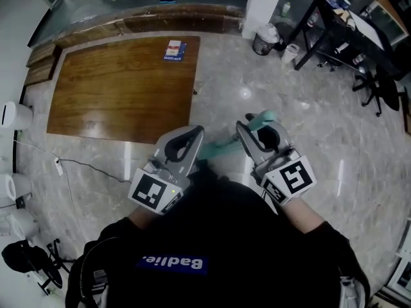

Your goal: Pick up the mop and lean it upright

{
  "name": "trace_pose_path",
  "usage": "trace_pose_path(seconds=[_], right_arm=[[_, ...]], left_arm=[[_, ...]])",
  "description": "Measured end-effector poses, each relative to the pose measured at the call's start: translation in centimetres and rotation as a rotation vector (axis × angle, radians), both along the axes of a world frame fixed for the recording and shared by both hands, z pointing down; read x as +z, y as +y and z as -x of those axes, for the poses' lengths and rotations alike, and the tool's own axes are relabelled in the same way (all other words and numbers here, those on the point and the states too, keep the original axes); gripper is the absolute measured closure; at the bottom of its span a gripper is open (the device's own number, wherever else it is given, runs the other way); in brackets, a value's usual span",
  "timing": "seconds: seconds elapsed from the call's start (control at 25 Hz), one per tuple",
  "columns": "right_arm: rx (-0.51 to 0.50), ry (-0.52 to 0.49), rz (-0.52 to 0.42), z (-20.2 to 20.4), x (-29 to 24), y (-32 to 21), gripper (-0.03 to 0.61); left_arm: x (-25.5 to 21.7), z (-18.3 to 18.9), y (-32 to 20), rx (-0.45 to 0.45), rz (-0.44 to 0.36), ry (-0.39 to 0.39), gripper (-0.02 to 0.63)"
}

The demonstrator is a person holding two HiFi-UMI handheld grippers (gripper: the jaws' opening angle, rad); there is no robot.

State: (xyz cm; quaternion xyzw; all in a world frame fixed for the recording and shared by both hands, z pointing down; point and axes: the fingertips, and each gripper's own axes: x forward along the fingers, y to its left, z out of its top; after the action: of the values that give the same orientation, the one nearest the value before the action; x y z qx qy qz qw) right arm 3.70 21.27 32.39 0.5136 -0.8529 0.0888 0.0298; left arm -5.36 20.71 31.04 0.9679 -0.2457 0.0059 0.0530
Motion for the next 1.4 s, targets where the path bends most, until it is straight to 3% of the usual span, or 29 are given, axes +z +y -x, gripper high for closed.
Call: trace_pose_path(seconds=[0.36,0.6,0.8,0.96,1.4], right_arm=[[-0.012,-0.046,0.027,0.8,2.1,5.8,0.474],[-0.055,-0.054,0.068,4.4,3.7,8.2,0.474],[-0.068,-0.044,0.111,8.1,5.0,9.3,0.474],[-0.036,-0.013,0.160,11.2,6.6,9.3,0.472],[0.127,0.069,0.287,22.9,11.0,9.2,0.472]], left_arm=[[1.6,1.4,7.1,-0.027,0.018,-0.039,0.594],[1.1,3.1,8.7,-0.024,-0.004,0.001,0.594],[2.9,6.5,9.4,-0.029,0.055,-0.042,0.594],[3.3,11.0,8.9,-0.017,0.049,-0.022,0.594],[3.6,27.9,7.3,0.002,0.067,0.056,0.594]])
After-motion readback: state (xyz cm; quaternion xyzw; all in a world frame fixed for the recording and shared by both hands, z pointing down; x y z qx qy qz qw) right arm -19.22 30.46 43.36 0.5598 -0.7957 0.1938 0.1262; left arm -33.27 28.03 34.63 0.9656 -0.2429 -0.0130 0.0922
